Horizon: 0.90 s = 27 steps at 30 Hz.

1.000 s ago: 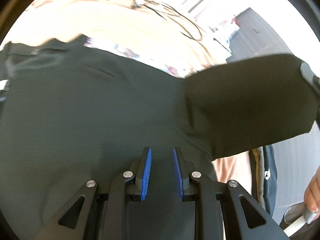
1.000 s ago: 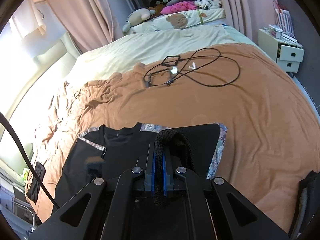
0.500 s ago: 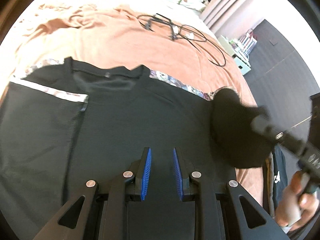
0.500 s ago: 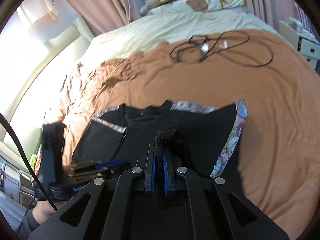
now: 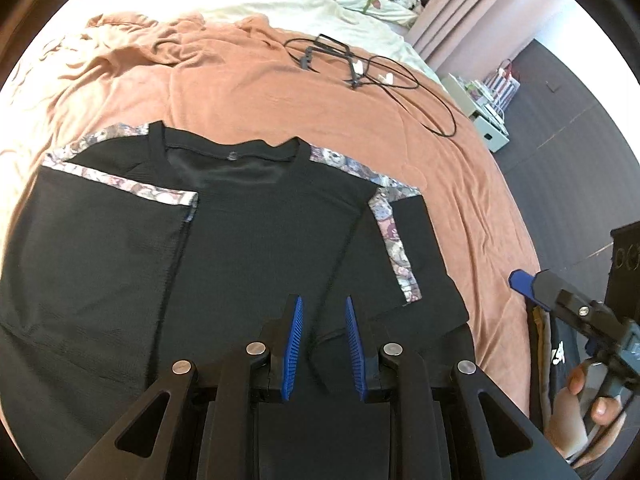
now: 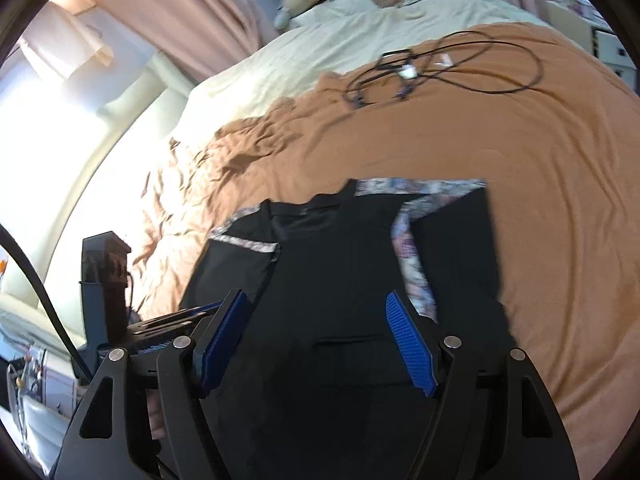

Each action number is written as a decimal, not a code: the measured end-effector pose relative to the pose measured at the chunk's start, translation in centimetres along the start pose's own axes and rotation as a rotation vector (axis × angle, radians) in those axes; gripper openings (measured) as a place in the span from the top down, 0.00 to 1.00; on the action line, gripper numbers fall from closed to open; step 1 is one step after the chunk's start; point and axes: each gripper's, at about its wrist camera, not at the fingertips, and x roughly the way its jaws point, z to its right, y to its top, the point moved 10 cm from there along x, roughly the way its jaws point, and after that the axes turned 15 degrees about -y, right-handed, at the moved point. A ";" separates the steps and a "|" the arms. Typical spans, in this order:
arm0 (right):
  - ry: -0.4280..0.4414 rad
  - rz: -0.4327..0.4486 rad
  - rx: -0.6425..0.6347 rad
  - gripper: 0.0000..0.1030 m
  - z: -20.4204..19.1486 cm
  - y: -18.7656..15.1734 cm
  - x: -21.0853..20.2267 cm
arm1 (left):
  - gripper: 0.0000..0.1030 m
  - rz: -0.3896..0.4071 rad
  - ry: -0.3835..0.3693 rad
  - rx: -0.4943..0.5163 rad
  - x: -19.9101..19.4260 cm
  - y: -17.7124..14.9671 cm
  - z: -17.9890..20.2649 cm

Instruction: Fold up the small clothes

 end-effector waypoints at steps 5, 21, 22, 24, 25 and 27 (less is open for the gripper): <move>-0.094 -0.007 0.025 0.32 3.8 -1.8 1.1 | 0.77 -0.036 -0.010 0.022 2.6 -0.5 1.4; -0.266 -0.056 0.037 0.71 10.2 -3.5 6.1 | 0.54 -0.134 -0.036 0.083 12.7 -1.5 4.1; -0.267 -0.062 0.033 0.72 10.1 -3.7 6.6 | 0.54 -0.136 -0.029 0.092 13.3 -1.6 4.1; -0.269 -0.070 0.025 0.72 10.4 -3.8 7.4 | 0.54 -0.144 -0.020 0.104 14.1 -1.8 4.2; -0.270 -0.077 0.021 0.72 10.3 -4.0 7.8 | 0.54 -0.149 -0.014 0.109 14.7 -1.9 4.3; -0.269 -0.092 0.018 0.75 10.4 -4.3 8.5 | 0.51 -0.154 0.002 0.123 15.5 -2.0 4.4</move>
